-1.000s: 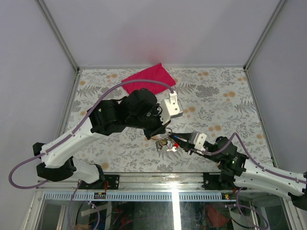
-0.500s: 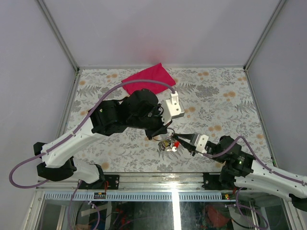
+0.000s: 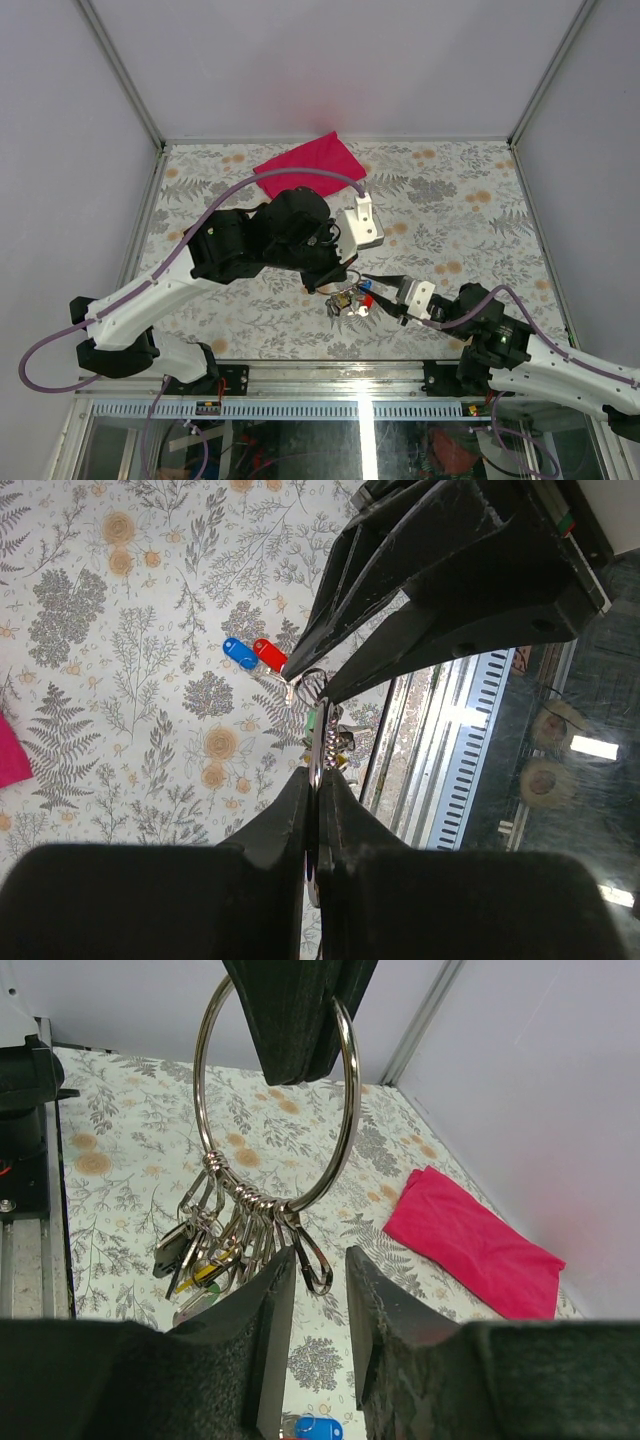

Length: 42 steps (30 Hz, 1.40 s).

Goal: Put the keys on the keyring

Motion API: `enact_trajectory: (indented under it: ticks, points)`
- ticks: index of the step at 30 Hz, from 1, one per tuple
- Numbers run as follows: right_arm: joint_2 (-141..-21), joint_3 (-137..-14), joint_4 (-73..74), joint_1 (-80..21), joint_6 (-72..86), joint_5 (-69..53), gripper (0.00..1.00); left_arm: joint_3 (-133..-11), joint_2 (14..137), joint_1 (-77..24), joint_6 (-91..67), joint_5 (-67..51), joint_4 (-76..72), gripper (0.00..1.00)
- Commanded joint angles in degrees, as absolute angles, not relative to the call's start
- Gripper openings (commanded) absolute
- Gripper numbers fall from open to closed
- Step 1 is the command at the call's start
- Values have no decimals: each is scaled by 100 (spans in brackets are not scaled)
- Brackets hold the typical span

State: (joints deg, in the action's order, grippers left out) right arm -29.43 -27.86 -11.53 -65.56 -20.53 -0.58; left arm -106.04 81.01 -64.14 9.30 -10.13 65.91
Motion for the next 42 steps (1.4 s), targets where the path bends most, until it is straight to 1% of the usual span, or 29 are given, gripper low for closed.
enact_trajectory:
  ticks: [1, 4, 8, 19, 29, 42]
  points:
    - [-2963, -2794, -1599, -6550, -2005, 35, 35, -10848, 8059, -6465, 879, -1078, 6504, 0]
    - [-2971, -2765, -1623, -6548, -2002, 35, 40, -10880, 8068, -6476, 879, -1072, 6530, 0]
    - [-2968, -2743, -1621, -6548, -1970, 18, 41, -10905, 8083, -6473, 887, -1063, 6547, 0]
    - [-2712, -2733, -1362, -6548, -1968, 35, 39, -10936, 8104, -6484, 889, -1015, 6574, 0]
    - [-2601, -2720, -1295, -6547, -1924, -30, 41, -10961, 8138, -6485, 879, -1024, 6579, 0]
    - [-2816, -2694, -1544, -6552, -1811, -255, 42, -10961, 8155, -6512, 864, -1026, 6584, 0]
